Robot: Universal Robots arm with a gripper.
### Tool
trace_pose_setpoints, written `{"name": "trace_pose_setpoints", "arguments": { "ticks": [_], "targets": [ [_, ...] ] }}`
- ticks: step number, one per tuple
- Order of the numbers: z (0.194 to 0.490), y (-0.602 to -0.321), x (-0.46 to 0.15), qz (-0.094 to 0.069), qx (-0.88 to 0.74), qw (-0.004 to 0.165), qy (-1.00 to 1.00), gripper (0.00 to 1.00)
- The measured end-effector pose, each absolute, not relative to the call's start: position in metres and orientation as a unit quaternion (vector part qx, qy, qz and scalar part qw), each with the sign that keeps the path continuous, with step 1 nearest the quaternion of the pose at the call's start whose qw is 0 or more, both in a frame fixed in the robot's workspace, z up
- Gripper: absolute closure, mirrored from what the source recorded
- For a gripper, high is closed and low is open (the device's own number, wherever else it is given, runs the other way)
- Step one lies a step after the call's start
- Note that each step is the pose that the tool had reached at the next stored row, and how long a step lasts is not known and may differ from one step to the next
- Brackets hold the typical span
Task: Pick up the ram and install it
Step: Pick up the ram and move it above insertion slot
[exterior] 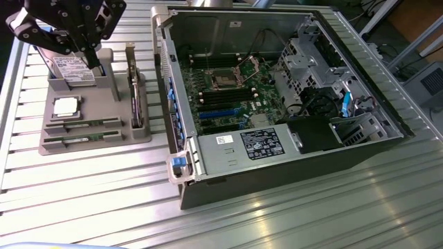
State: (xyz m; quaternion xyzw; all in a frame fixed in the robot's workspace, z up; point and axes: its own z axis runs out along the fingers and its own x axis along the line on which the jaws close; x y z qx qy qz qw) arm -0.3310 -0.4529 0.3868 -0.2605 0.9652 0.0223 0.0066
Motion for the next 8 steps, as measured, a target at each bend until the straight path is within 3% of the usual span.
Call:
{"name": "trace_pose_setpoints", "arguments": {
  "ticks": [8],
  "targets": [
    [0.3864,-0.4528,-0.331,0.022,-0.299,0.006,0.954,0.9]
  ]
}}
